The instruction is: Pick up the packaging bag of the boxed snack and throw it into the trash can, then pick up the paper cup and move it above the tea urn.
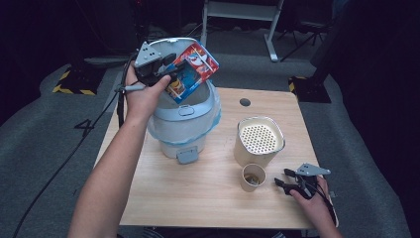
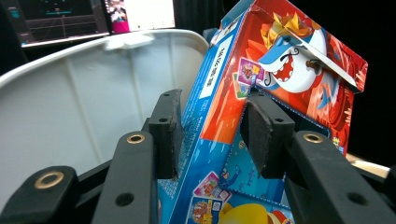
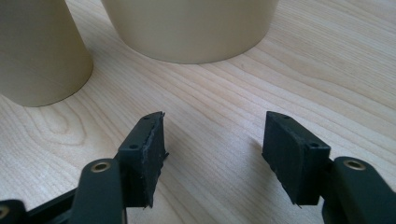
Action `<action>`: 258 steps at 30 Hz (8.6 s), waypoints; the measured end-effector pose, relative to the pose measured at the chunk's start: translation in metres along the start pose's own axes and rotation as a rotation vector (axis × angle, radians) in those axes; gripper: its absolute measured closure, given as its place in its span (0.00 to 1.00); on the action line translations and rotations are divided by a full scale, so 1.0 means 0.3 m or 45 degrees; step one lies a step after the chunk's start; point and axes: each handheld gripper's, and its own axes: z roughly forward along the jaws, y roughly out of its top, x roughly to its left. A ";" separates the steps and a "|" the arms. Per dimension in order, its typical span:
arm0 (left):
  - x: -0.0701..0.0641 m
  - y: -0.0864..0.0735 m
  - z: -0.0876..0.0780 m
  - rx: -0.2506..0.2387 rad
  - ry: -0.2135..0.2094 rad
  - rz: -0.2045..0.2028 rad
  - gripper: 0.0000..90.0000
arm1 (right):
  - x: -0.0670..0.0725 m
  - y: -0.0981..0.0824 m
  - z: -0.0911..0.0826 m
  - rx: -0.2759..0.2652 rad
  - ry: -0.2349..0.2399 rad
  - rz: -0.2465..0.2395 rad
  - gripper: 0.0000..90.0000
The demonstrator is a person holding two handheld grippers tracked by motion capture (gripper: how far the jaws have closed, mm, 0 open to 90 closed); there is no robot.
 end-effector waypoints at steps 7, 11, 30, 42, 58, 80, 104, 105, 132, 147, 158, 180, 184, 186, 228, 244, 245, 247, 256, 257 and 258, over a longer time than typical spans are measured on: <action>-0.005 -0.004 -0.009 0.146 -0.053 -0.041 0.58 | 0.000 0.000 0.000 0.000 -0.001 0.001 0.43; -0.003 -0.018 -0.018 0.198 -0.065 -0.035 0.55 | 0.000 0.000 0.000 0.000 0.000 0.001 0.43; -0.031 -0.015 0.002 0.217 -0.060 -0.010 0.50 | -0.001 0.000 0.000 0.001 -0.002 0.001 0.43; -0.010 -0.030 -0.091 0.200 -0.049 -0.012 0.48 | 0.000 0.000 0.000 0.001 -0.001 0.001 0.42; 0.000 -0.106 -0.171 0.277 -0.066 -0.054 0.54 | -0.001 0.000 0.001 -0.001 0.003 0.004 0.42; -0.046 -0.104 -0.114 0.290 -0.143 -0.065 0.53 | -0.001 0.000 0.001 -0.001 0.001 0.003 0.42; 0.010 -0.110 -0.101 0.337 -0.141 -0.126 0.50 | -0.001 0.000 0.001 -0.001 0.002 0.003 0.42; 0.005 -0.111 -0.101 0.329 -0.184 -0.159 0.50 | -0.001 0.000 0.001 -0.001 0.001 0.004 0.42; -0.059 -0.139 -0.330 0.275 -0.345 0.052 0.43 | 0.007 0.000 -0.001 0.002 0.016 -0.034 0.38; -0.126 -0.312 -0.485 0.217 -0.482 0.014 0.42 | 0.056 0.025 -0.043 -0.022 0.150 -0.172 0.32; -0.137 -0.484 -0.484 0.342 -0.480 0.035 0.40 | 0.080 0.040 -0.046 -0.013 0.207 -0.203 0.31; -0.066 -0.725 -0.378 0.531 -0.450 -0.045 0.39 | 0.092 0.020 -0.022 0.003 0.231 -0.210 0.28; -0.068 -0.773 -0.353 0.586 -0.437 -0.013 0.39 | 0.100 0.020 -0.017 -0.024 0.259 -0.187 0.26; -0.071 -0.794 -0.341 0.617 -0.435 0.002 0.39 | 0.103 0.021 -0.016 -0.032 0.270 -0.184 0.26; -0.136 -0.897 -0.274 0.778 -0.378 0.099 0.25 | 0.235 0.129 0.095 -0.200 0.376 -0.205 0.25; -0.136 -0.897 -0.274 0.778 -0.378 0.099 0.25 | 0.233 0.130 0.114 -0.250 0.383 -0.171 0.30; -0.136 -0.897 -0.274 0.778 -0.378 0.099 0.25 | 0.233 0.130 0.114 -0.249 0.383 -0.172 0.31; -0.136 -0.897 -0.274 0.778 -0.378 0.099 0.25 | 0.231 0.132 0.114 -0.250 0.387 -0.182 0.31; -0.135 -0.897 -0.273 0.777 -0.379 0.098 0.25 | 0.215 0.147 0.090 -0.240 0.410 -0.215 0.32; -0.136 -0.897 -0.274 0.778 -0.378 0.099 0.25 | 0.213 0.154 0.079 -0.239 0.419 -0.227 0.32; -0.136 -0.897 -0.273 0.778 -0.378 0.099 0.25 | 0.213 0.154 0.079 -0.239 0.419 -0.227 0.32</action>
